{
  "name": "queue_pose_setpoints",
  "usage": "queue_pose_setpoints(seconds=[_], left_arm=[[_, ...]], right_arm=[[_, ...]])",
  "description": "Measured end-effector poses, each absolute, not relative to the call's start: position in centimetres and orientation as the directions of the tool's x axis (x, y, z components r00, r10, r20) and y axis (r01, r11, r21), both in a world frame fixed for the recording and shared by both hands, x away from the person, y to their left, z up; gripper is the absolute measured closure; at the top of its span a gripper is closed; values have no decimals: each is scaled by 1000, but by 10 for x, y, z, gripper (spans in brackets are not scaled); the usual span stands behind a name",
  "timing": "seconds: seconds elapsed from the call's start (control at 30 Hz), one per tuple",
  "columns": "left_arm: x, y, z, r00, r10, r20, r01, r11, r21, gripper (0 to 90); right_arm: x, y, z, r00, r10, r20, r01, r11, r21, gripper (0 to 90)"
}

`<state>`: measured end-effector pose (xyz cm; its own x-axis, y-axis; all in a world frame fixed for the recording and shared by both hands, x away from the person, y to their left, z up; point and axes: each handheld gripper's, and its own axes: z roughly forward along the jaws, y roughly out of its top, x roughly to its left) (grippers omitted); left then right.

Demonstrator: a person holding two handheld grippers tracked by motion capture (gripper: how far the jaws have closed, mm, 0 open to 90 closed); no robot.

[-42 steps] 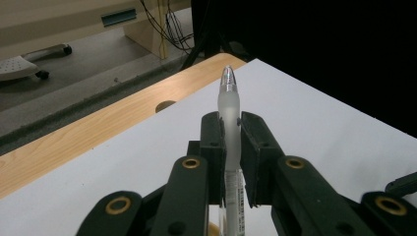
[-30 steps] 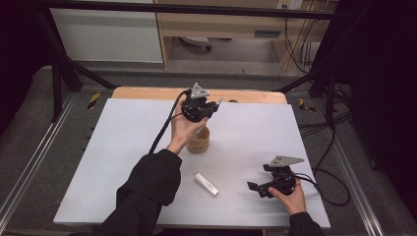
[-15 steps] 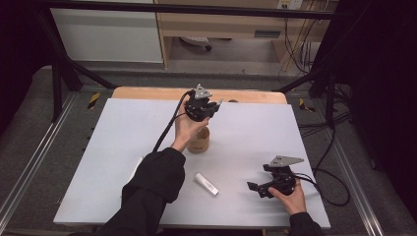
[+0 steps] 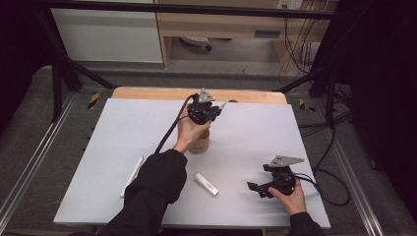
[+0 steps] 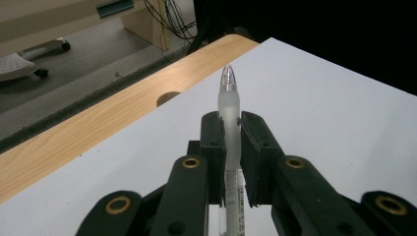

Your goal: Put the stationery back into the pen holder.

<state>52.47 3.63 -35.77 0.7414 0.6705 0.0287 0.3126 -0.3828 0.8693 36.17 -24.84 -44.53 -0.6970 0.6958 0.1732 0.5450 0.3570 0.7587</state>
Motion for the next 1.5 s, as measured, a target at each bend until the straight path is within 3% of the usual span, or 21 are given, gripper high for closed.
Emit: queue_pose_setpoints(seconds=[1.17, 1.5], left_arm=[[519, 59, -378, 761, 648, -2, 340, -396, 853, 792], [507, 72, -358, 759, 651, 18, 329, -407, 852, 642]], right_arm=[[362, -248, -446, -698, 695, 174, 549, 362, 754, 7], [362, -247, -446, -698, 694, 175, 549, 362, 754, 7]])
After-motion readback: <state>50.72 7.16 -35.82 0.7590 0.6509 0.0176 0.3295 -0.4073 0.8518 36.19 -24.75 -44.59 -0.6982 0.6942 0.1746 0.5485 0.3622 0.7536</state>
